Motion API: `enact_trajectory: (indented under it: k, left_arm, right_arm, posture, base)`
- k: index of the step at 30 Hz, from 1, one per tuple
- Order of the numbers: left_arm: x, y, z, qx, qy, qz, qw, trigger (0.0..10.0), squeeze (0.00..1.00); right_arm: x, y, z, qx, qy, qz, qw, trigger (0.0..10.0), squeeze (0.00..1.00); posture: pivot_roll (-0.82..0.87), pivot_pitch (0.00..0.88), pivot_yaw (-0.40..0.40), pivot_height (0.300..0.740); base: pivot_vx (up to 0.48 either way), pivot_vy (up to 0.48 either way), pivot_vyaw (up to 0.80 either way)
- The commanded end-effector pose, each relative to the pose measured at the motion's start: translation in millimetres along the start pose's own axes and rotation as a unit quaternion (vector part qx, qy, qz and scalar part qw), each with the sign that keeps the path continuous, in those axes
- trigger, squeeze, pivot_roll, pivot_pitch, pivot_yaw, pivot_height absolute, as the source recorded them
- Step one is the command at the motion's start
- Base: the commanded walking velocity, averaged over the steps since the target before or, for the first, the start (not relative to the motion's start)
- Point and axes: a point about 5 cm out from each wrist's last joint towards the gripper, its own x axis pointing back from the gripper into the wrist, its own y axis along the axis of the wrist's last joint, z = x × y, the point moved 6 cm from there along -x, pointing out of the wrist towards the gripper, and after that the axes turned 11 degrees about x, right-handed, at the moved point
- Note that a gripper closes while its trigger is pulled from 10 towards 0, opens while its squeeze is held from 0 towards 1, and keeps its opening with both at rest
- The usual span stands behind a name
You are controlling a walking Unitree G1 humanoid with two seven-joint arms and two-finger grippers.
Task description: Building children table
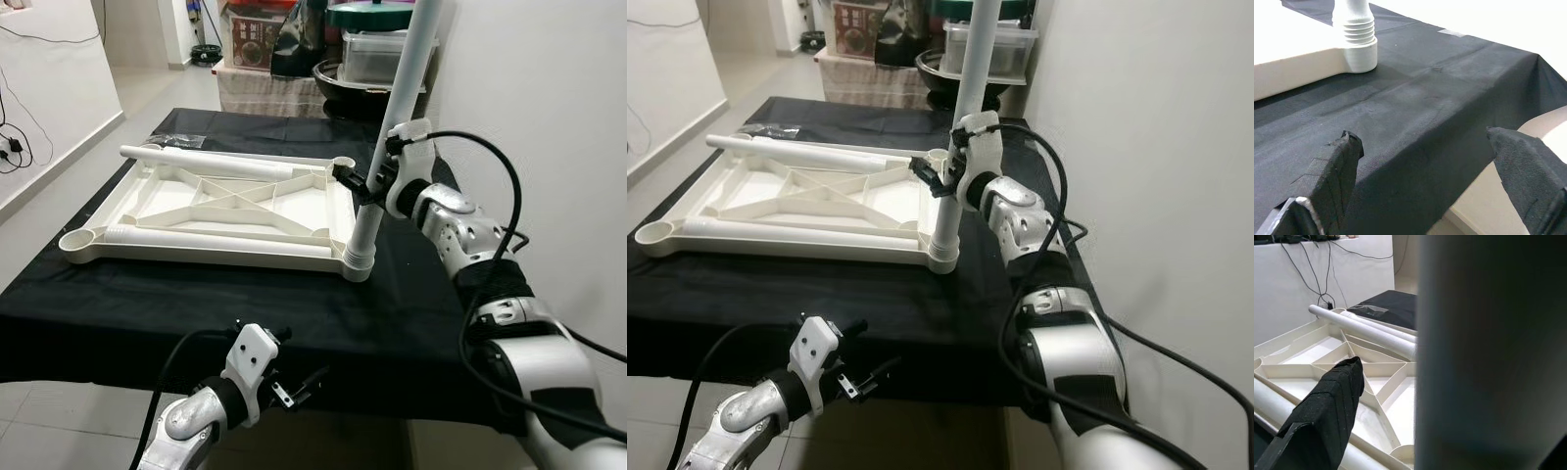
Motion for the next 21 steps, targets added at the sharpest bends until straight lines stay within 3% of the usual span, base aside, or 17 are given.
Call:
enact_trajectory:
  k: [1,21]
  left_arm:
    - [1.0,-2.2,-1.6,0.000,-0.004,0.003,1.000,10.0,0.00]
    - [4.4,-4.9,-1.8,0.000,-0.002,0.008,1.000,10.0,0.00]
  right_arm:
    - [0.0,-0.8,-2.6,-0.001,-0.002,0.000,1.000,10.0,0.00]
    - [2.4,7.9,-17.5,-0.013,0.009,-0.023,1.000,10.0,0.00]
  posture:
    - [0.00,0.000,-0.097,0.740]
    - [0.02,0.000,-0.102,0.740]
  base:
    - [0.000,0.000,0.00]
    - [0.000,0.000,0.00]
